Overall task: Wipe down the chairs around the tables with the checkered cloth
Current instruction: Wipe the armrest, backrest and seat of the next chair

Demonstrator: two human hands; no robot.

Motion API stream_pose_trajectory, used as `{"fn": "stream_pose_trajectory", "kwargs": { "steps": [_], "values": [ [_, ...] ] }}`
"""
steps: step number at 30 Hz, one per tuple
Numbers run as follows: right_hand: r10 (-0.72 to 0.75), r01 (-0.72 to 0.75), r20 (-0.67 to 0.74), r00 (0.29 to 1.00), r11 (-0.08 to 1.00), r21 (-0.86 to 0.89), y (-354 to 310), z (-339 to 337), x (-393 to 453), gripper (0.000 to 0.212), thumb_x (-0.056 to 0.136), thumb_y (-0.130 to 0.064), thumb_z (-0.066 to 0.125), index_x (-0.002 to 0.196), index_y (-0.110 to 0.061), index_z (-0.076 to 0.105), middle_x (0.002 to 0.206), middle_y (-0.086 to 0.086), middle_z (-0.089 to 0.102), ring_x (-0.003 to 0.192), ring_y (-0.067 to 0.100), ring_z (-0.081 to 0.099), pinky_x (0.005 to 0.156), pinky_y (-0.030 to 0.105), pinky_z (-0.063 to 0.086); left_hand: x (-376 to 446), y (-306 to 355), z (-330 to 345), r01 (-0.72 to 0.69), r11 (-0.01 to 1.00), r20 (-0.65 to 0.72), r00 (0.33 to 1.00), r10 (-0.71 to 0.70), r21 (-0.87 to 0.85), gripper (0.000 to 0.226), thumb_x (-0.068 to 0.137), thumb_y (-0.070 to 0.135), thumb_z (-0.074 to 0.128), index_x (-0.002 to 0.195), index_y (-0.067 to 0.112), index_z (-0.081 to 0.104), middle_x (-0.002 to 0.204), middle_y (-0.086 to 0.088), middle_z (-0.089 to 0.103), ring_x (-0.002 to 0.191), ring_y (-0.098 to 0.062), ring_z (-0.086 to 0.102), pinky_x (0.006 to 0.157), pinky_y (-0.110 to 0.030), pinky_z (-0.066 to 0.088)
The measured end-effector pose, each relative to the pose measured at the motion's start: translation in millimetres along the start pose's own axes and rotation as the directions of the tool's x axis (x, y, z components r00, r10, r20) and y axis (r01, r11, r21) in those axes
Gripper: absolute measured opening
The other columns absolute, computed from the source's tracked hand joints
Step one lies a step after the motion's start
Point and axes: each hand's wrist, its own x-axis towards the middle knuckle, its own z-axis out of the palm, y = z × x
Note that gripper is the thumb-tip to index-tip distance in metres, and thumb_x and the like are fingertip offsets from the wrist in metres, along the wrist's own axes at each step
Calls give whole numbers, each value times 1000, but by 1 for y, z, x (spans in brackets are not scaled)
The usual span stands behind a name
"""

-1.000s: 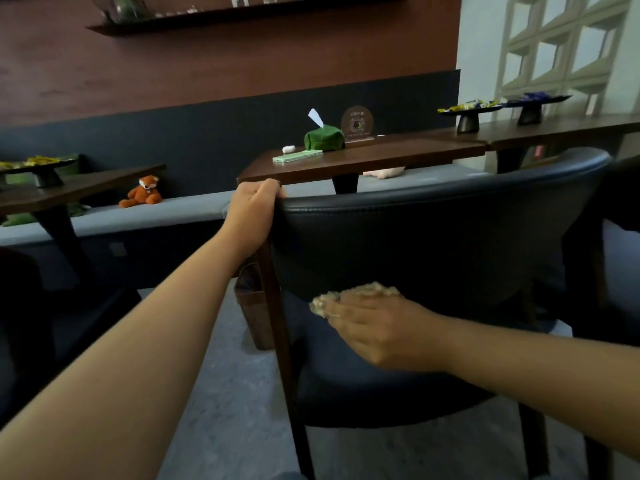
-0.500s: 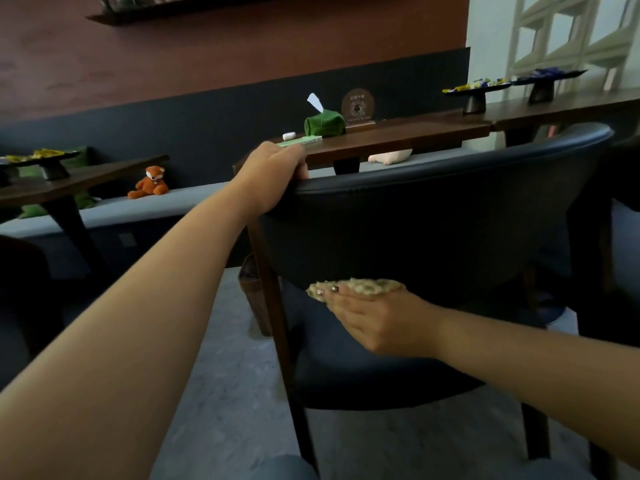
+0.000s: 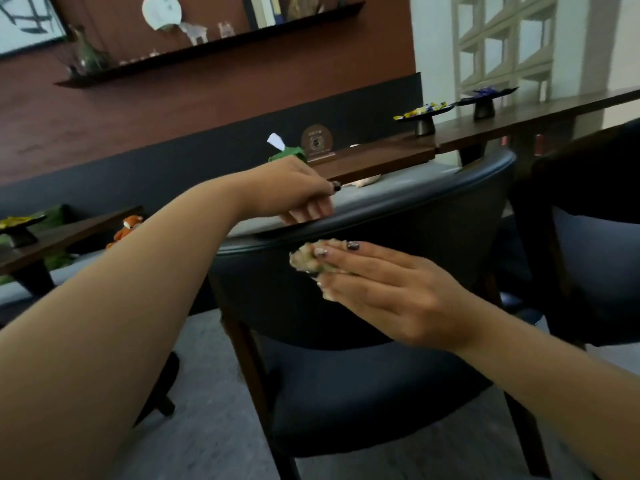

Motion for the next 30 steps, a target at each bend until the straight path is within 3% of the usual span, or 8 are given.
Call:
{"fn": "stream_pose_trajectory", "kwargs": {
  "steps": [7, 10, 13, 15, 18, 23, 26, 30],
  "values": [
    [488, -522, -309, 816, 852, -33, 29, -30, -67, 32, 85, 11, 63, 116, 2, 63, 127, 17, 59, 124, 33, 53, 103, 49, 44, 36, 88, 51, -209, 978, 90, 974, 208, 8, 31, 104, 21, 37, 117, 14, 64, 126, -9, 61, 106, -12, 55, 87, -18, 39],
    [847, -839, -426, 318, 461, 290, 39, -39, -81, 44, 85, 8, 49, 126, -4, 60, 132, 11, 58, 127, 25, 52, 105, 42, 44, 51, 111, 63, -183, 981, 171, 971, 170, 64, 28, 104, 34, 35, 106, 29, 62, 117, 2, 64, 108, -12, 58, 99, -28, 39],
    [939, -697, -256, -230, 25, 717, 60, -49, -78, 45, 84, -22, 48, 128, -22, 59, 115, -1, 65, 103, 18, 62, 89, 40, 52, 63, 120, 67, -196, 978, 190, 965, 180, 71, 31, 104, 28, 33, 107, 26, 64, 102, 9, 64, 94, -5, 59, 90, -25, 42],
    [954, -637, -141, -264, -63, 768, 81, -48, -72, 39, 85, -38, 48, 121, -27, 60, 104, 0, 60, 91, 20, 57, 81, 40, 46, 66, 122, 68, -186, 980, 196, 966, 169, 72, 32, 104, 25, 32, 94, 28, 63, 88, 16, 60, 82, 1, 56, 83, -22, 42],
    [990, -678, -19, -137, -80, 731, 98, -28, -59, 22, 97, -36, 43, 110, -39, 60, 121, 5, 58, 108, 22, 55, 93, 38, 42, 67, 124, 70, -178, 979, 203, 967, 154, 105, 34, 104, 20, 32, 87, 29, 59, 84, 15, 58, 82, -2, 55, 86, -25, 40],
    [975, -751, -133, -180, -48, 658, 105, -5, -64, 38, 100, -32, 41, 133, -16, 54, 134, -3, 52, 121, 4, 45, 87, -3, 28, 64, 123, 72, -143, 984, 155, 980, 126, 109, 29, 104, 26, 35, 94, 30, 62, 108, 1, 61, 96, -8, 56, 81, -20, 39],
    [966, -716, -84, -246, -123, 687, 121, -6, -72, 24, 98, -26, 42, 91, -22, 64, 87, -8, 59, 80, 5, 53, 70, 18, 42, 65, 118, 75, -119, 989, 51, 992, 115, 87, 34, 102, 29, 41, 122, 11, 62, 135, -12, 56, 122, -24, 51, 64, -15, 32],
    [922, -631, 36, -387, -293, 719, 146, -6, -83, 31, 94, -20, 44, 64, -21, 54, 65, -7, 47, 66, 11, 45, 64, 30, 37, 64, 120, 70, -139, 985, 167, 979, 120, 106, 29, 104, 30, 34, 94, 31, 61, 107, 1, 61, 98, -9, 53, 80, -19, 35]
  ]
}}
